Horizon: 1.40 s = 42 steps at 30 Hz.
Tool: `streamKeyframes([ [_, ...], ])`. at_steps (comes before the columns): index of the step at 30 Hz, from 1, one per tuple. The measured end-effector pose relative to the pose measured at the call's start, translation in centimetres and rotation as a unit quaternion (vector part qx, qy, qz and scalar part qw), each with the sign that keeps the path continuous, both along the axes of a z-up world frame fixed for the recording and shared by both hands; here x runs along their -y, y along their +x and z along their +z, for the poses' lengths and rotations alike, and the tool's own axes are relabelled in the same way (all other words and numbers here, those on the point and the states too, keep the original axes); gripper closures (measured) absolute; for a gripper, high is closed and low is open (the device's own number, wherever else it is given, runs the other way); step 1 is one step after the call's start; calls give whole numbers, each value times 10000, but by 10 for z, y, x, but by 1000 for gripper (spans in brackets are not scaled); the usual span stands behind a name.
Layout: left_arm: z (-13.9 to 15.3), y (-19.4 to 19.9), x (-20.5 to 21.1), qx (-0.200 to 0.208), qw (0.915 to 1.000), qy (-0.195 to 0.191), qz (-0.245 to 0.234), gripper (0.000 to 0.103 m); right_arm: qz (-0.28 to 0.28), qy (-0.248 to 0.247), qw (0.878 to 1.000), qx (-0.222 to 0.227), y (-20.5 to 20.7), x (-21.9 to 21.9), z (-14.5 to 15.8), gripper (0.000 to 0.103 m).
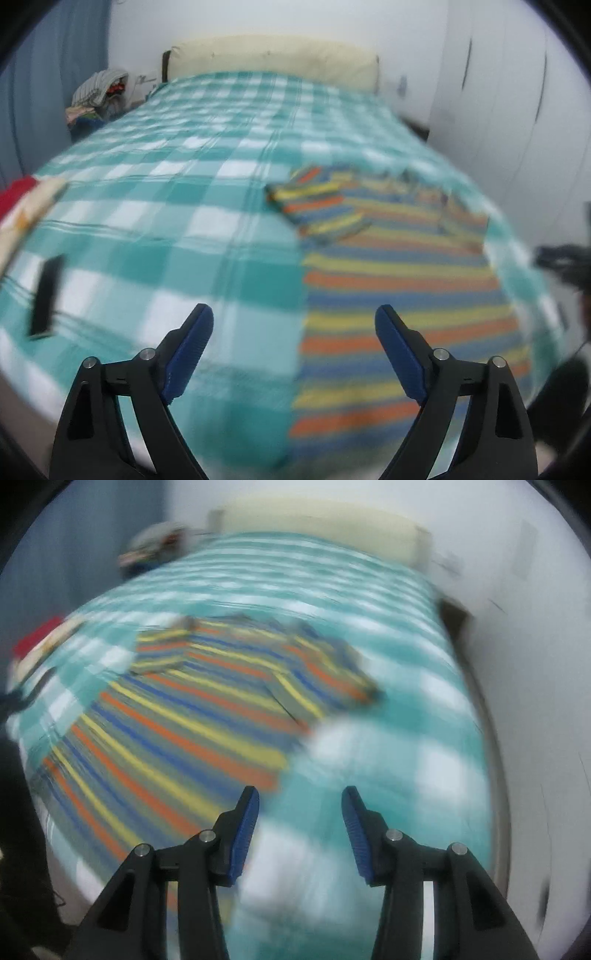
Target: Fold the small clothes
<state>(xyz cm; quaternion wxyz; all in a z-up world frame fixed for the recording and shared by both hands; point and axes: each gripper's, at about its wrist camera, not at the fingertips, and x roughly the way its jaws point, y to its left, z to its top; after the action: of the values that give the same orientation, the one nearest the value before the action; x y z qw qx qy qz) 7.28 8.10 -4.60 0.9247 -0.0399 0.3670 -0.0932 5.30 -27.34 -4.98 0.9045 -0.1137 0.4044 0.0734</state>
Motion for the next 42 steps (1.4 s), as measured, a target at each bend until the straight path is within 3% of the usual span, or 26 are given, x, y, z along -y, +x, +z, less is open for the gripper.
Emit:
streamKeyframes([
  [3, -38, 18, 16, -137, 9999, -82, 26, 12, 518, -267, 9983, -58, 65, -27, -22, 56],
  [6, -69, 17, 21, -651, 9973, 325, -64, 14, 688, -650, 9952, -248, 119, -45, -58, 57],
  [9, -69, 12, 14, -653, 9966, 509, -46, 15, 585, -910, 9923, -601, 154, -36, -99, 57],
  [10, -66, 10, 11, -616, 9968, 505, 9, 15, 503, -740, 9945, -545, 157, -29, -103, 64],
  [11, -64, 11, 7, -590, 9972, 456, 85, 14, 310, -611, 9967, -445, 159, -21, -100, 99],
  [16, -68, 22, -9, -828, 9960, -19, 334, 14, -1018, 291, 9943, 152, 143, 62, -55, 99],
  [18, -72, 24, -11, -909, 9951, -116, 375, 14, -1657, 944, 9808, 412, 125, 118, -29, 99],
  [20, -76, 25, -11, -974, 9944, -155, 382, 14, -2317, 1538, 9585, 629, 101, 175, -13, 99],
  [22, -78, 26, -8, -989, 9943, -109, 391, 14, -2912, 2054, 9319, 674, 79, 227, -9, 99],
  [24, -80, 27, -5, -973, 9945, -59, 387, 14, -3282, 2314, 9128, 748, 58, 260, -17, 99],
  [30, -88, 25, 9, -850, 9946, 481, 349, 14, -3793, 2852, 8770, 759, 17, 292, -70, 99],
  [31, -89, 24, 10, -832, 9945, 538, 353, 14, -3889, 3101, 8660, 516, 13, 296, -82, 99],
  [32, -90, 24, 11, -811, 9943, 589, 358, 14, -3939, 3560, 8462, 451, 10, 303, -86, 99],
  [33, -91, 24, 12, -810, 9942, 604, 366, 14, -3912, 3783, 8362, 686, 4, 310, -80, 99],
  [35, -93, 26, 12, -812, 9939, 632, 395, 14, -3865, 3389, 8531, 897, 6, 312, -65, 100],
  [37, -94, 27, 13, -799, 9937, 667, 417, 13, -3827, 3364, 8573, 734, 15, 313, -72, 100],
  [40, -95, 27, 14, -787, 9935, 716, 415, 13, -3811, 3755, 8436, 453, 20, 323, -94, 97],
  [42, -95, 26, 14, -788, 9935, 700, 420, 13, -3743, 4028, 8332, 590, 11, 330, -92, 87],
])
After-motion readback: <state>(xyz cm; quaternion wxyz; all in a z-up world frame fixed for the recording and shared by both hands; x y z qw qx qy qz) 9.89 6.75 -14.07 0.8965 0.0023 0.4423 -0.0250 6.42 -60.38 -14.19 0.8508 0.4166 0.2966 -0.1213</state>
